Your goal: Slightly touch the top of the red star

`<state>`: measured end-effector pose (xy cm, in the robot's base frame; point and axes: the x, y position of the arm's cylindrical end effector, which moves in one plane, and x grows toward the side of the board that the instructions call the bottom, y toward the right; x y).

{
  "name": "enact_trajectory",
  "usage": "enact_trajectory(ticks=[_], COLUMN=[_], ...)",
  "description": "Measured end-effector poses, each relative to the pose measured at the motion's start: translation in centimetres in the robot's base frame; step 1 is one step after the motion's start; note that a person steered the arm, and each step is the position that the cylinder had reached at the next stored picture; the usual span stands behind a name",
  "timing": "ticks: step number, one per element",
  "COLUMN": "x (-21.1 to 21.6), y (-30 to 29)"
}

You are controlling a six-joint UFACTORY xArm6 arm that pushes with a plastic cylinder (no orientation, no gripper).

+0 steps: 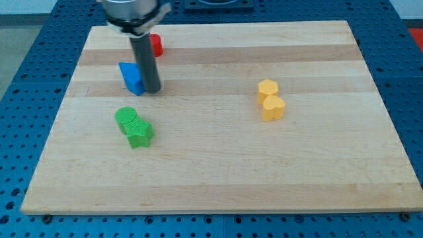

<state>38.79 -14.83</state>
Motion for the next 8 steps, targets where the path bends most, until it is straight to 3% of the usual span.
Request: enact_trajectory(ticks=[1,3,4,5,6,8], x=[0.0,-1.7,-6.0,-11.5,-15.0,-17.7], y=[-1.4,7.1,11.7,12.1,6.8,-3.1])
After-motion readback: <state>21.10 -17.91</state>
